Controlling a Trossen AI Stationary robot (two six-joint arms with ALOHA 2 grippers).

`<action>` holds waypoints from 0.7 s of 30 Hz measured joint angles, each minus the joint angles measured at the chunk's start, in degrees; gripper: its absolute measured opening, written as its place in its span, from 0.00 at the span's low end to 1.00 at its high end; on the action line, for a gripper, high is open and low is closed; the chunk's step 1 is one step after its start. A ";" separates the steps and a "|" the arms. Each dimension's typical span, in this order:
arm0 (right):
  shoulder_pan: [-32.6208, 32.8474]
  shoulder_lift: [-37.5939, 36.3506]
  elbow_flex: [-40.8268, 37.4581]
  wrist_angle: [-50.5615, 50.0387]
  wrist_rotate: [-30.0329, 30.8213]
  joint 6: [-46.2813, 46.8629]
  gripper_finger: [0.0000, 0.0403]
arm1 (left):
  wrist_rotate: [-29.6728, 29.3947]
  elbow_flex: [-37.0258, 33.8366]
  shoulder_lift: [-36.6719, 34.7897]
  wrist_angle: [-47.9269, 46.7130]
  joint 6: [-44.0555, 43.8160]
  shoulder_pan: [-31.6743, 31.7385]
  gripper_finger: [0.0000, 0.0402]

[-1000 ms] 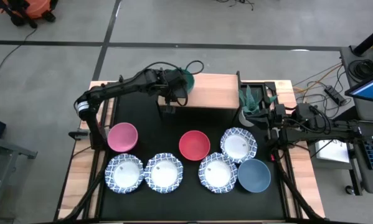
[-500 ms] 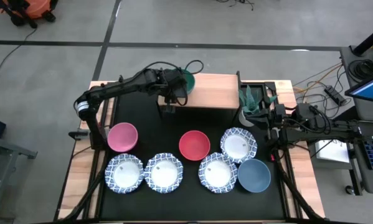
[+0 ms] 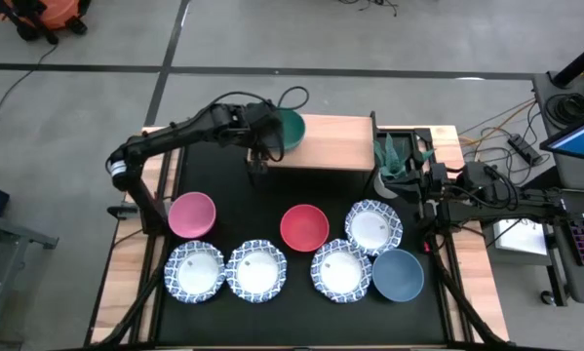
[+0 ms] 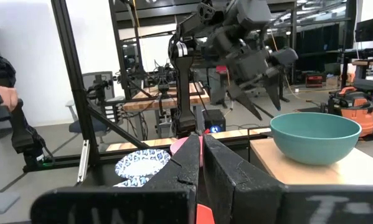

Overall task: Place and stack bowls onto a shelf
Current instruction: Stack the orange bowl on top of the green bowl on the shelf

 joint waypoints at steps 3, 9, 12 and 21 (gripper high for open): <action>0.02 0.00 0.00 0.00 0.00 -0.04 0.02 | 0.17 0.00 -2.24 -0.62 -4.82 -0.04 0.44; 0.02 0.00 0.00 0.00 0.00 -0.59 0.02 | 13.56 -3.27 -9.12 -0.47 -12.61 -0.24 0.44; 0.02 0.00 0.00 0.00 -0.02 -0.61 0.02 | 15.31 -8.61 -14.34 3.38 -14.64 -1.48 0.44; 0.02 0.04 0.00 -0.87 -0.04 -0.60 0.02 | 14.71 -31.81 -32.37 23.25 -25.61 -10.83 0.44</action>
